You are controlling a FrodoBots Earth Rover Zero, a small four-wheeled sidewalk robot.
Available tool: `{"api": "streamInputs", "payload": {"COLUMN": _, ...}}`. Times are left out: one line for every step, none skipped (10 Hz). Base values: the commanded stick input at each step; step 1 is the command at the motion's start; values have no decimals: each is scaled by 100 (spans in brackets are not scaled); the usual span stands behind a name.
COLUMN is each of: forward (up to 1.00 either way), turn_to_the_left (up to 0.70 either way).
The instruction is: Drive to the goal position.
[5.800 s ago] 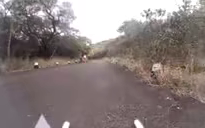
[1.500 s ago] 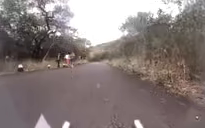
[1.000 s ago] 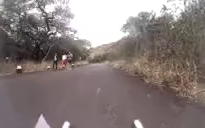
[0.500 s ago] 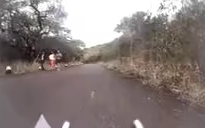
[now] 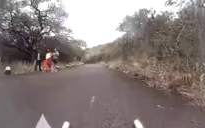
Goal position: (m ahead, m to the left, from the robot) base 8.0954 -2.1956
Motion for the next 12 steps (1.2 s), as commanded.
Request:
{"api": "streamInputs", "payload": {"forward": 50, "turn_to_the_left": 0}}
{"api": "streamInputs", "payload": {"forward": 50, "turn_to_the_left": 0}}
{"api": "streamInputs", "payload": {"forward": 50, "turn_to_the_left": 0}}
{"api": "streamInputs", "payload": {"forward": 50, "turn_to_the_left": 0}}
{"api": "streamInputs", "payload": {"forward": 50, "turn_to_the_left": 0}}
{"api": "streamInputs", "payload": {"forward": 50, "turn_to_the_left": 0}}
{"api": "streamInputs", "payload": {"forward": 50, "turn_to_the_left": 0}}
{"api": "streamInputs", "payload": {"forward": 50, "turn_to_the_left": 0}}
{"api": "streamInputs", "payload": {"forward": 50, "turn_to_the_left": 0}}
{"api": "streamInputs", "payload": {"forward": 50, "turn_to_the_left": 0}}
{"api": "streamInputs", "payload": {"forward": 50, "turn_to_the_left": 0}}
{"api": "streamInputs", "payload": {"forward": 50, "turn_to_the_left": 0}}
